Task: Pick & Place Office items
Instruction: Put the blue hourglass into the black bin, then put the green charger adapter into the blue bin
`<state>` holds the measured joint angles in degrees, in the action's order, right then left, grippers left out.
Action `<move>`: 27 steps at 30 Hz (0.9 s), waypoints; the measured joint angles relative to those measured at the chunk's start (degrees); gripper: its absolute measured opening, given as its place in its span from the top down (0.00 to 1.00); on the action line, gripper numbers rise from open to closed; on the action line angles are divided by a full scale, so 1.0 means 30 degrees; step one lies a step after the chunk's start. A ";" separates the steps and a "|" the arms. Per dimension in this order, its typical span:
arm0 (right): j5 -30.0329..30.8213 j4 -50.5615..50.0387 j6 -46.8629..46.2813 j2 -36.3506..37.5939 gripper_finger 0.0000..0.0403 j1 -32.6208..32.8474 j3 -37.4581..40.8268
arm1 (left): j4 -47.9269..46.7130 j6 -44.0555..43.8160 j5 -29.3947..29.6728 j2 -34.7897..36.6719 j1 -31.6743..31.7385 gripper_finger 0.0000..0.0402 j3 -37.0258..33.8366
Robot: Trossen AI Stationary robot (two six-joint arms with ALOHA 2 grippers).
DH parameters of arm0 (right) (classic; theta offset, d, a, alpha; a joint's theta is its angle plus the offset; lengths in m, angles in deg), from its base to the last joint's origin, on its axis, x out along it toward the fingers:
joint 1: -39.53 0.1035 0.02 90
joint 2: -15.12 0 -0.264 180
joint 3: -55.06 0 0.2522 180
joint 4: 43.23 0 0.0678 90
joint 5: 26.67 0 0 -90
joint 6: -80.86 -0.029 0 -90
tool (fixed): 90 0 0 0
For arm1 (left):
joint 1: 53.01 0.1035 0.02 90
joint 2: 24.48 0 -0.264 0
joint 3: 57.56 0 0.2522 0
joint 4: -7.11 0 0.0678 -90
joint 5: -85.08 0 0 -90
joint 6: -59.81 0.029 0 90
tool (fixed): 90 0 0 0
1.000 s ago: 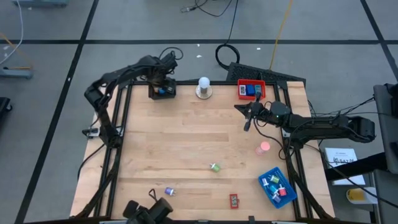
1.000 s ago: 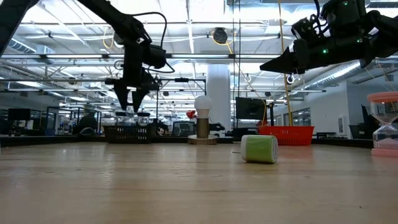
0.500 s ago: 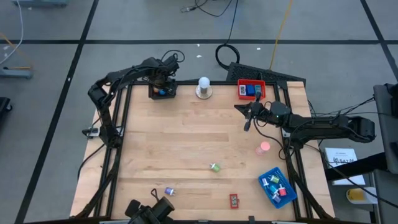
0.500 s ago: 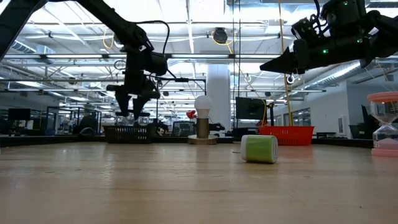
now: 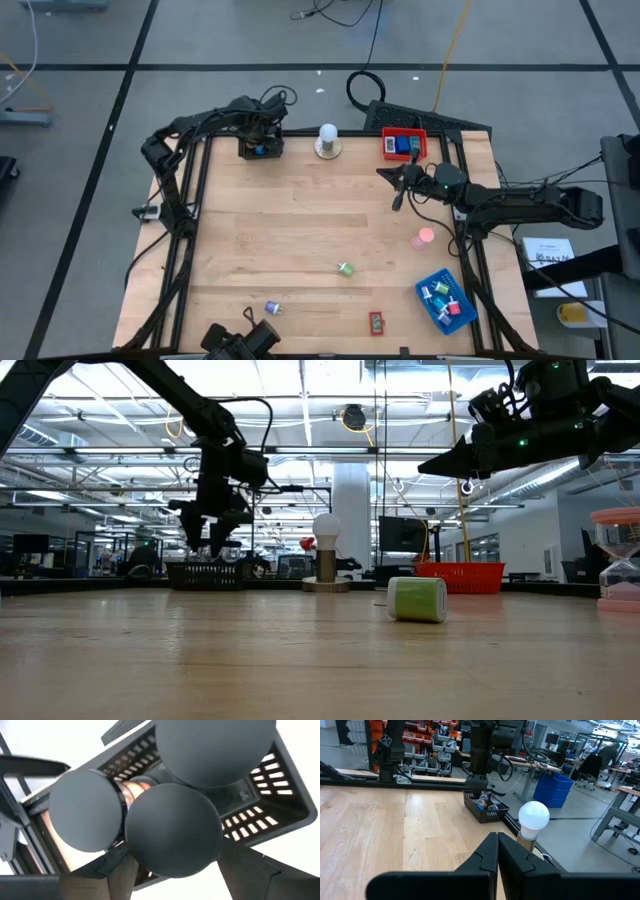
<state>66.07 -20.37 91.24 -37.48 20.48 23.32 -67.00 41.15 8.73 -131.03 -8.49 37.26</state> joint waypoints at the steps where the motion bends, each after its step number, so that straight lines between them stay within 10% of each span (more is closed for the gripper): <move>1: 0.0000 -0.0007 0.0000 0.0000 1.00 0.0000 0.0000 | 0.0011 0.0092 0.0000 0.0000 -0.0005 0.35 0.0007; 20: 0.0000 -0.0007 0.0138 -0.0001 1.00 0.0000 0.0000 | -0.3220 0.1475 0.0807 0.0175 -0.0284 0.34 0.2243; 27: 0.0000 -0.0003 0.0133 0.0000 1.00 0.0000 0.0000 | -0.2815 0.2247 0.1722 0.2304 -0.0914 0.54 0.1974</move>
<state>66.07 -20.37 91.64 -37.48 20.48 23.32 -75.44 47.89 13.90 -124.11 -11.23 43.18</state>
